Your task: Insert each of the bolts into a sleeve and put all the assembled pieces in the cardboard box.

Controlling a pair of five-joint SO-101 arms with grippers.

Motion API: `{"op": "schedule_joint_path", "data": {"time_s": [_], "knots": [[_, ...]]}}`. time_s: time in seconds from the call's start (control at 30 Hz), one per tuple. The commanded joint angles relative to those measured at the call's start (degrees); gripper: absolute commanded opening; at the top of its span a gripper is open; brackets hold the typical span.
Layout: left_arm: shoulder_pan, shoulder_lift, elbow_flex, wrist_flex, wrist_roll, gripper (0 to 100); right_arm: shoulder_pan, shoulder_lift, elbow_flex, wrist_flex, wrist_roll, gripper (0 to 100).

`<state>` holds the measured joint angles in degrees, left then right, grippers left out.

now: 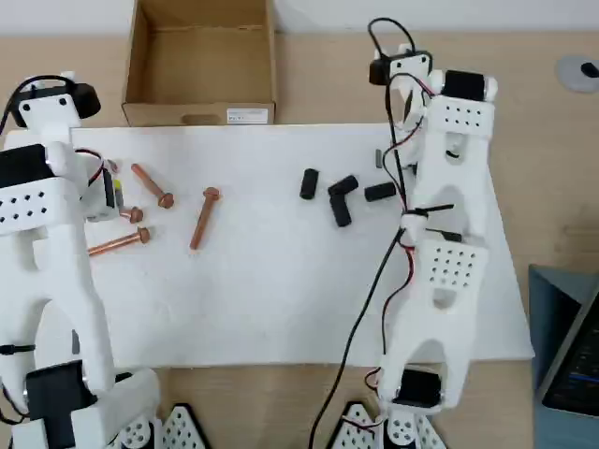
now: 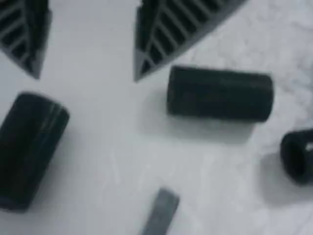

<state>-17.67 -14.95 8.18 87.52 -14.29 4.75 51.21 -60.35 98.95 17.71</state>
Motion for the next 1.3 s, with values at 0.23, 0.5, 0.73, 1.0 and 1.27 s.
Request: {"op": "schedule_joint_path", "data": {"time_s": [0.23, 0.5, 0.73, 1.0, 1.27], "knots": [[-0.7, -0.2, -0.3, 0.0, -0.3, 12, 1.6, 7.5, -12.8, 0.0, 0.5, 14.9], [-0.7, -0.2, 2.8, -0.3, -0.3, 12, 3.3, 8.2, -14.7, -0.2, 0.5, 14.9], [-0.6, -0.2, 2.7, -0.3, -0.3, 12, 3.0, 10.5, -14.5, -2.4, 0.6, 14.9], [-0.7, -0.2, 2.8, -0.3, -0.3, 12, 3.1, 14.7, -14.9, -4.7, 0.6, 14.9], [-0.7, -0.2, 2.8, -0.3, -0.3, 12, 3.0, 15.1, -14.5, -5.4, 0.6, 14.3]]}}
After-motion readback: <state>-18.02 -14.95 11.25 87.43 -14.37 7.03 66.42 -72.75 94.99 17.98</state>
